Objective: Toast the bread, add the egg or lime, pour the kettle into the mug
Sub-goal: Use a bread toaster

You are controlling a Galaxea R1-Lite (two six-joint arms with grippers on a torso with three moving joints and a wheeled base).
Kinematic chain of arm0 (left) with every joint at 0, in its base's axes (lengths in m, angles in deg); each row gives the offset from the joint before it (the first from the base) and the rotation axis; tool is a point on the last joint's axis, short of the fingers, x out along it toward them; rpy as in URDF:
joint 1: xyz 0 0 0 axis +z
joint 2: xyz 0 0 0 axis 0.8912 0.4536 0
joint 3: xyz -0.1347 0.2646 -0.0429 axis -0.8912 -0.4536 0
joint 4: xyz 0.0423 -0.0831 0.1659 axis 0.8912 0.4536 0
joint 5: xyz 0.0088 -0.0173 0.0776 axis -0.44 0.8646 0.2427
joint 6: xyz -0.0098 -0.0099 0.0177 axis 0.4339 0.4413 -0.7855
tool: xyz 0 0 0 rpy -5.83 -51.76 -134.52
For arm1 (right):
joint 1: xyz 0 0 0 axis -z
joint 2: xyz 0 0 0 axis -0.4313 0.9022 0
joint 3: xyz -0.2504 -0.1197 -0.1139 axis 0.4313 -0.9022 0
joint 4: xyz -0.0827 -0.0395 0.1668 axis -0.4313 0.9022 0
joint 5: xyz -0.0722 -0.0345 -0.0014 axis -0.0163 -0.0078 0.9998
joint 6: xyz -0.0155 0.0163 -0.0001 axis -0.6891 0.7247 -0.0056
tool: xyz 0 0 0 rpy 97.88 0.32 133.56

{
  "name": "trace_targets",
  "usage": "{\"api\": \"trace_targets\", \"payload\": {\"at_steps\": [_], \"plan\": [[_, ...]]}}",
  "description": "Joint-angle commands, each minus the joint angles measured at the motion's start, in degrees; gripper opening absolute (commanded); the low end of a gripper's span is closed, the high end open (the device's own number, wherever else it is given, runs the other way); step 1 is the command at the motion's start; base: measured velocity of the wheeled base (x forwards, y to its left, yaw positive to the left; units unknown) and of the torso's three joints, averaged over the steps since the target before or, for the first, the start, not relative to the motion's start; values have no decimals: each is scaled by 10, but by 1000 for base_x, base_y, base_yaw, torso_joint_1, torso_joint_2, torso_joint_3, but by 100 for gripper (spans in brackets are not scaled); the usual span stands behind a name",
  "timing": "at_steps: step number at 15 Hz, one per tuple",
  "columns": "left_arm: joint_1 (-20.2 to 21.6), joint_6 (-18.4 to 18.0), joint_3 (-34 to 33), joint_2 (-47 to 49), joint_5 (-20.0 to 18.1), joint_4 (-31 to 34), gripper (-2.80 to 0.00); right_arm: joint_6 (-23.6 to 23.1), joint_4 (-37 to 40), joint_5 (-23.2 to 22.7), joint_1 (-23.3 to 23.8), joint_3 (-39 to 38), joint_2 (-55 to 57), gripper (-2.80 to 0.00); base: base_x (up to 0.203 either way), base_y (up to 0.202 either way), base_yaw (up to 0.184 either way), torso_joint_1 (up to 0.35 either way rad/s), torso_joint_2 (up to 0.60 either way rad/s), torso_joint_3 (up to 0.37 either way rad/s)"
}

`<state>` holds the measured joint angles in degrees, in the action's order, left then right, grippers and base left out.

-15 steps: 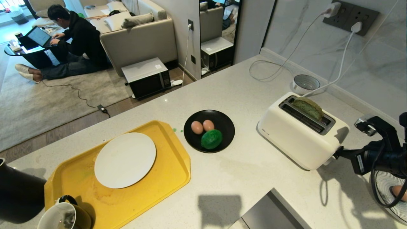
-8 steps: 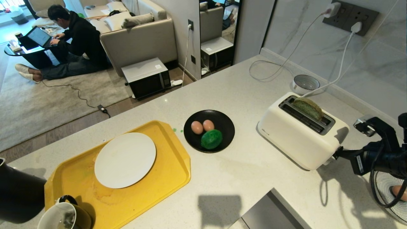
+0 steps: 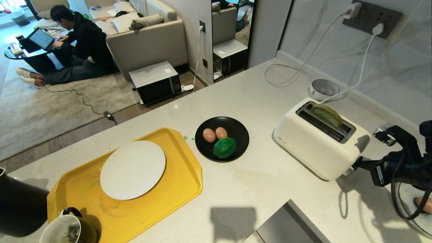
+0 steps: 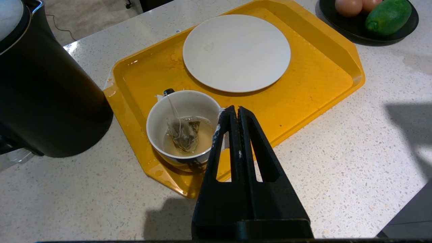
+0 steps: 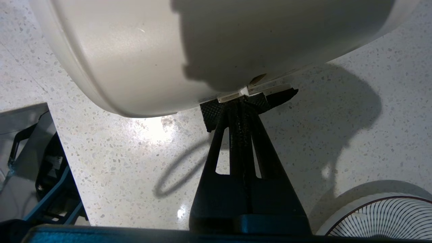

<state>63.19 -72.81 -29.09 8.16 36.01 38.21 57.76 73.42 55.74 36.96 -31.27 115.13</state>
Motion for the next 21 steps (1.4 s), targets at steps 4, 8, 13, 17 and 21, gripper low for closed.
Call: {"api": "trace_targets", "payload": {"at_steps": [4, 8, 13, 17, 21], "plan": [[0, 0, 0, 0, 0, 0, -280, -2, -16, -1, 2, -8, 5, -280, 0, 0, 0, 0, 0, 0], [0, 0, 0, 0, 0, 0, -280, -3, -51, 2, 1, -25, 18, -280, 0, 0, 0, 0, 0, 0], [0, 0, 0, 0, 0, 0, -280, -6, -52, 2, 2, -30, 15, -280, 0, 0, 0, 0, 0, 0], [0, 0, 0, 0, 0, 0, -280, -6, -52, 2, 2, -32, 14, -280, 0, 0, 0, 0, 0, 0], [0, 0, 0, 0, 0, 0, -280, -7, -52, 3, 2, -32, 7, -280, 0, 0, 0, 0, 0, 0]]}}
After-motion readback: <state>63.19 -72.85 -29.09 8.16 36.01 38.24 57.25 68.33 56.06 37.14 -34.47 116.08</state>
